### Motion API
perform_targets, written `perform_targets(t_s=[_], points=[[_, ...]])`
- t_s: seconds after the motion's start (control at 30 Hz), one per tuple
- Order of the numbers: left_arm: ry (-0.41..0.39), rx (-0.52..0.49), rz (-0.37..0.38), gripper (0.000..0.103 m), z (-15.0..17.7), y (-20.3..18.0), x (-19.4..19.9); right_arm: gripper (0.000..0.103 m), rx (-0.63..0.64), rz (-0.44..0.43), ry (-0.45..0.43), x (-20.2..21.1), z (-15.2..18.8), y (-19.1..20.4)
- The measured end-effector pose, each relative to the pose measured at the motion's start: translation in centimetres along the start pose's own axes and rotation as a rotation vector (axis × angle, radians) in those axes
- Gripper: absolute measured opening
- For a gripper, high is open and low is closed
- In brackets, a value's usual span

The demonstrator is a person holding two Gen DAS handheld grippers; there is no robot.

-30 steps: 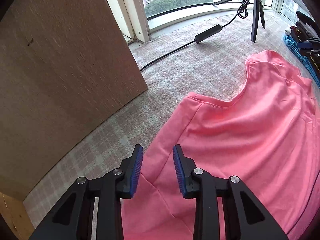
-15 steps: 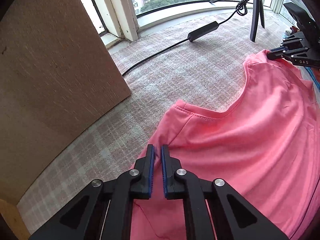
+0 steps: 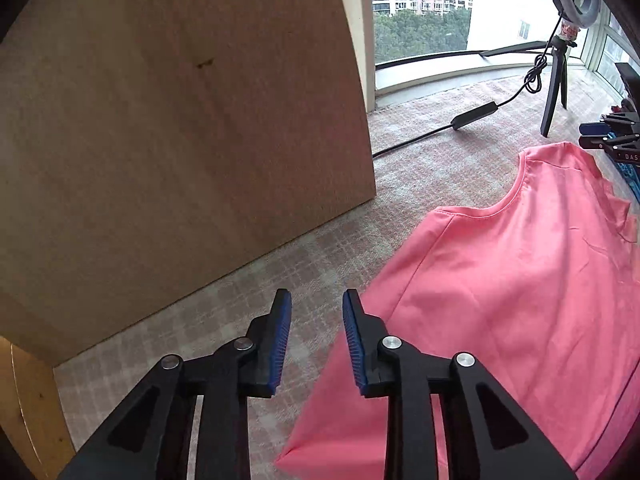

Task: Fold clothes

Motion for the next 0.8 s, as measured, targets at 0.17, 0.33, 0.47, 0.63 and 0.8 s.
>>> perform_targets(t_s=[0.17, 0.33, 0.47, 0.63, 0.8], points=[[0.115, 0.036, 0.001, 0.032, 6.9, 2.8, 1.1, 0.051, -0.136, -0.022, -0.017, 4.6, 4.6, -3.3], [0.149, 0.114, 0.112, 0.031, 10.1, 1.4, -0.4, 0.051, -0.27, -0.06, 0.082, 4.4, 10.8, -5.0], [0.164, 0.07, 0.02, 0.006, 10.7, 0.6, -0.7, 0.049, -0.282, -0.104, 0.127, 2.4, 12.1, -3.4], [0.151, 0.257, -0.115, 0.018, 13.0, 6.0, 3.3, 0.027, -0.237, 0.084, 0.096, 4.1, 11.7, -4.1], [0.107, 0.228, -0.035, 0.024, 18.2, 3.4, 10.6, 0.038, -0.333, -0.069, 0.067, 10.4, 15.1, -3.6]])
Point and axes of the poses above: each gripper's, at about its wrist camera, not at the fingertips, and x roughly against the way its jaws point, y to its left, z to its underside, the point moved 6 cm from there along -x, roughly the way its jaws point, and after that the axes turned 3 degrees about -y, right-handed, at the moved point
